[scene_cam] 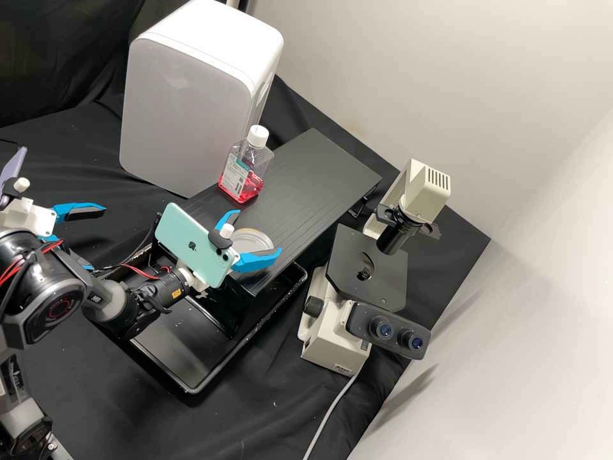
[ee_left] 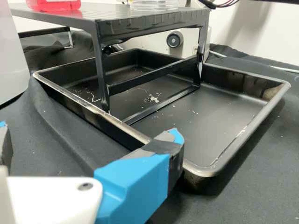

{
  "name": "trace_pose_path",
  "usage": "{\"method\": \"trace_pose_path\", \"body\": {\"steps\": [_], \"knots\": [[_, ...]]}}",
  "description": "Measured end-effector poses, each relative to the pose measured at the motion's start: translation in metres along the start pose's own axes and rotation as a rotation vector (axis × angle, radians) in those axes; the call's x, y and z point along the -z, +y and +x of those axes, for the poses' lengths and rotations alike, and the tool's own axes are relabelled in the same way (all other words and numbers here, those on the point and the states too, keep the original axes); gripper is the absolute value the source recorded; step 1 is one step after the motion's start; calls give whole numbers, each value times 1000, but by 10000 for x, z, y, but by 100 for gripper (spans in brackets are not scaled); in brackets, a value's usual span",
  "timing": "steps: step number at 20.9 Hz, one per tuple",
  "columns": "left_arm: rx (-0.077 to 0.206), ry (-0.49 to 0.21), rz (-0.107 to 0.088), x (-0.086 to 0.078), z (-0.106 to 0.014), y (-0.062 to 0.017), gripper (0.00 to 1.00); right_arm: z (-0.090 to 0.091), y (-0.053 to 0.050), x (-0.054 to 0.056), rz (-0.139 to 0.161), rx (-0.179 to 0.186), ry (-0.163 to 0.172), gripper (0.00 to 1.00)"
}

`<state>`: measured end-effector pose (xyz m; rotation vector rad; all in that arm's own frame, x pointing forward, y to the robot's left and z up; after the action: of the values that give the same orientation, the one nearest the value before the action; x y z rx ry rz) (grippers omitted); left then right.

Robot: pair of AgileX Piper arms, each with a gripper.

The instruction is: Remove the lid from the petri dish

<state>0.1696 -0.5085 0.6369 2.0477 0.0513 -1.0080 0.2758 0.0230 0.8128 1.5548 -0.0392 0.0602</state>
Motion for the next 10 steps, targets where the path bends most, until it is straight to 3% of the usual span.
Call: {"method": "trace_pose_path", "body": {"steps": [3, 4, 10], "knots": [[0, 0, 0, 0, 0, 0, 100, 0, 0, 0, 0, 0, 0, 0], [0, 0, 0, 0, 0, 0, 100, 0, 0, 0, 0, 0, 0, 100], [1, -3, 1, -9, 0, -2, 100, 0, 0, 0, 0, 0, 0, 100]]}}
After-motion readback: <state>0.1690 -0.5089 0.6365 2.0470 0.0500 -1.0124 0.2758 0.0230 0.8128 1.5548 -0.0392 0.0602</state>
